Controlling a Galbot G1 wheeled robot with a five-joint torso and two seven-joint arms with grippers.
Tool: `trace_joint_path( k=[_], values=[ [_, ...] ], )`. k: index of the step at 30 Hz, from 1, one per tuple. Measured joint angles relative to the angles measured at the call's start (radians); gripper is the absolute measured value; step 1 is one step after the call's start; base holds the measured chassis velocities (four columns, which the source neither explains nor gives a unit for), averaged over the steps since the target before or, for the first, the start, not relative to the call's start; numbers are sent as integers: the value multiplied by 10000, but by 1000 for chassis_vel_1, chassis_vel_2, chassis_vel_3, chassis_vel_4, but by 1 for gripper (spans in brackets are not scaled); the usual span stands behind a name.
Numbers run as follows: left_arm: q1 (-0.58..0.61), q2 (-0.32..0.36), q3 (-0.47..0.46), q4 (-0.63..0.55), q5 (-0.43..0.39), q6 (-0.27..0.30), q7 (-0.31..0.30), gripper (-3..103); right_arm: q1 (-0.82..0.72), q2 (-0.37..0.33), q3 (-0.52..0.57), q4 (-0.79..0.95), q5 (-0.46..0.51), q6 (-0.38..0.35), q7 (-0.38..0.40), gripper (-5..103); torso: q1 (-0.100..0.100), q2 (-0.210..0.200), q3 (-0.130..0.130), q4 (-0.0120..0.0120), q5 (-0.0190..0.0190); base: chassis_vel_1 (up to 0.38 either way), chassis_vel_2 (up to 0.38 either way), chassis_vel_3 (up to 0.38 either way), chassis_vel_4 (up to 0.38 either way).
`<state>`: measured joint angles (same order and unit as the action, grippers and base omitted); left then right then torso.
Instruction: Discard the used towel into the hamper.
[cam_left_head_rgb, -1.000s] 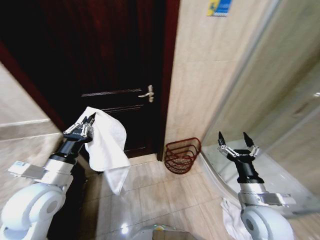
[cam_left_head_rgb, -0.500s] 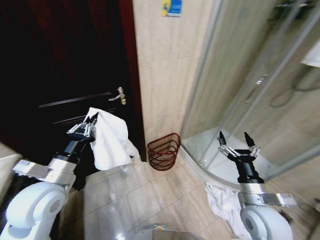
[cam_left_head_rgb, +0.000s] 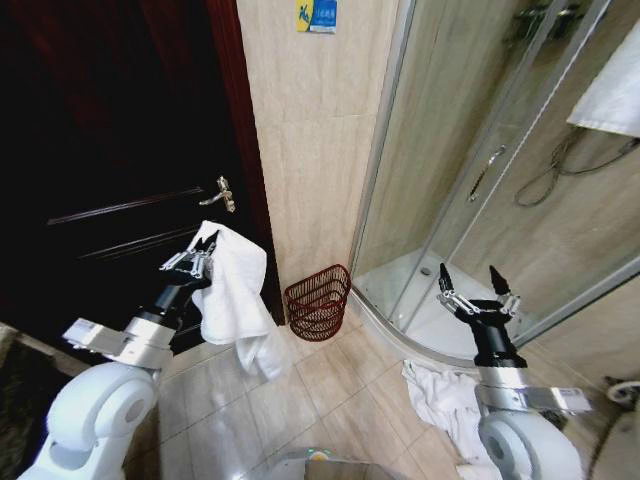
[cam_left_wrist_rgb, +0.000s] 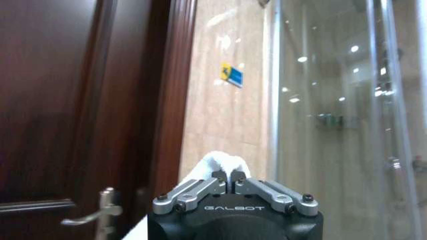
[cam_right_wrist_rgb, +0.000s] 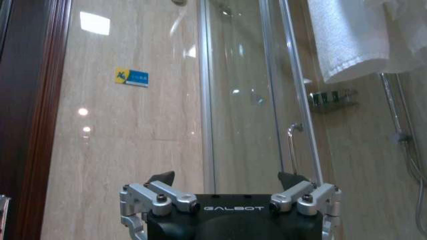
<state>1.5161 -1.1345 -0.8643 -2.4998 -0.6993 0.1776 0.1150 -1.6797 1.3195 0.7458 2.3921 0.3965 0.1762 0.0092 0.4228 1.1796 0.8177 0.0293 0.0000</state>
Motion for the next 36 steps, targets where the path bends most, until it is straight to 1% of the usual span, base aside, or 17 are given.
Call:
trace_joint_path(
  k=[3,7,15,16,17,22,24,26,27,28,29,30,31,33,36],
  values=[
    [-64,74,160,0,-223,11,126,2,-12,14,19,0,0,-42,5,100,0,0,0,1,-1,0,0,0,0],
    [-485,290,371,266,-864,-13,246,2,9,16,50,5,-9,-68,11,100,0,0,0,0,-2,-7,-9,8,15],
    [-634,364,399,563,-1034,-31,206,2,-36,26,90,-4,-7,-35,18,100,0,0,0,1,-3,-102,-115,103,106],
    [-684,408,418,637,-1035,-31,222,2,-5,25,70,-25,-7,4,38,100,1,-1,0,-3,2,-182,-184,190,193],
    [-730,430,443,708,-1036,-27,247,2,16,24,52,-41,-10,38,42,100,-1,0,0,2,2,-177,-185,190,134],
    [-896,487,637,1049,-1024,49,269,2,25,19,38,-134,-102,194,42,100,-1,-1,0,0,10,-141,-136,137,133],
    [-1127,564,979,1585,-812,54,268,2,-31,33,68,-181,-178,276,35,100,-1,0,0,-7,1,-35,-76,54,12],
    [-1383,659,1372,2177,-557,2,281,2,-85,60,89,-202,-222,311,21,100,1,-4,1,0,-1,0,0,0,0],
    [-1383,659,1372,2177,-557,2,281,2,-85,60,89,-202,-222,311,21,100,1,-4,1,0,-1,0,0,0,0],
    [-1517,699,1560,2429,-483,-34,305,2,-100,72,103,-201,-245,319,18,100,1,-3,1,4,-3,51,70,-41,-41],
    [-1732,759,1885,2813,-406,-115,352,2,-121,91,129,-201,-268,320,18,100,1,-3,0,1,-2,35,56,-39,-62],
    [-1732,759,1885,2813,-406,-115,352,2,-121,91,129,-201,-268,320,18,100,1,-3,0,1,-2,35,56,-39,-62],
    [-1892,796,2127,3082,-367,-158,381,2,-123,100,142,-199,-287,319,18,100,1,-3,1,5,-4,0,0,0,0],
    [-2001,824,2284,3253,-355,-188,394,2,-124,112,149,-198,-302,320,19,100,1,-3,1,3,-4,0,0,0,0],
    [-2653,1025,3077,3991,-413,-346,600,2,-74,228,124,-232,-388,318,27,100,0,-3,0,1,-2,0,0,0,0]
  ],
)
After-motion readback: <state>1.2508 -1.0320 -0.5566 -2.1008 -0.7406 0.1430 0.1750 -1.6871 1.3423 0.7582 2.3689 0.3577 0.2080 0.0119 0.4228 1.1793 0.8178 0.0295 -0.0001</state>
